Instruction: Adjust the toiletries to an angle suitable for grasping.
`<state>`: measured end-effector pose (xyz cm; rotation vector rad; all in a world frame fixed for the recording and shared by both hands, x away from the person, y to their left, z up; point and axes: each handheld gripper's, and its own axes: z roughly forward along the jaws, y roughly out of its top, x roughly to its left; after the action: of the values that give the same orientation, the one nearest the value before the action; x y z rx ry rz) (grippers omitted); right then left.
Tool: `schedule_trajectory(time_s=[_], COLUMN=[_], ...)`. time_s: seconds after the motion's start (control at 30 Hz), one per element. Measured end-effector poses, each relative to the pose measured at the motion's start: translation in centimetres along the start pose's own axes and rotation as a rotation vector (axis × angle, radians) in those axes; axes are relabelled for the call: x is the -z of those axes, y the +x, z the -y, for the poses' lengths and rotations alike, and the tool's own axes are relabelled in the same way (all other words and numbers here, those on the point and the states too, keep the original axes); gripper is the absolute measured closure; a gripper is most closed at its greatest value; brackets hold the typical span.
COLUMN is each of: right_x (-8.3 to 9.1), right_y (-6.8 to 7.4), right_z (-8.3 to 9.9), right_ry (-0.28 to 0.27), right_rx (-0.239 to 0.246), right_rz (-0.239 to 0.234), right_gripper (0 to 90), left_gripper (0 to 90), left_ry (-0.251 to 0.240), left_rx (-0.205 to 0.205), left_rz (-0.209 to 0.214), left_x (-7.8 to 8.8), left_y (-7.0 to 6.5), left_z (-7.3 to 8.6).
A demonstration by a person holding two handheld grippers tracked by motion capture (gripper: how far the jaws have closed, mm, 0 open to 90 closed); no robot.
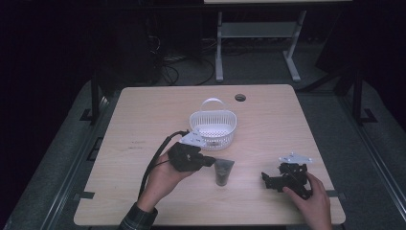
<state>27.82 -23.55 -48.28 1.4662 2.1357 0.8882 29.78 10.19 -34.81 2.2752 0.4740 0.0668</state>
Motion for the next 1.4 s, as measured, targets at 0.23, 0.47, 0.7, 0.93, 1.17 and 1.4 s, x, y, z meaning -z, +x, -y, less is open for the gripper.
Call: schedule_trajectory(time_s=[0.23,0.47,0.7,0.93,1.17,1.4], right_x=[0.0,0.0,0.0,0.0,0.0,0.0], right_y=[0.0,0.0,0.0,0.0,0.0,0.0], right_z=[0.0,0.0,0.0,0.0,0.0,0.0], right_ry=[0.000,-0.001,-0.001,-0.001,0.000,-0.002], right_rx=[0.000,0.000,0.000,0.000,-0.002,0.000], right_rz=[0.000,0.001,0.001,0.000,-0.001,0.000], right_gripper=[0.0,0.0,0.0,0.0,0.0,0.0], left_gripper=[89.8,89.8,89.8,89.8,89.8,78.4], left_ry=[0.007,0.013,0.015,0.018,0.013,0.008], left_rx=[0.001,-0.001,0.001,-0.005,-0.001,0.004], left_rz=[-0.011,-0.023,-0.036,-0.044,-0.044,-0.035], left_x=[-0.3,-0.5,-0.8,-1.4,-1.4,-0.8], left_y=[0.3,0.9,1.5,2.2,2.4,2.5], left_z=[-0.3,-0.6,-1.0,-1.3,-1.1,-0.5])
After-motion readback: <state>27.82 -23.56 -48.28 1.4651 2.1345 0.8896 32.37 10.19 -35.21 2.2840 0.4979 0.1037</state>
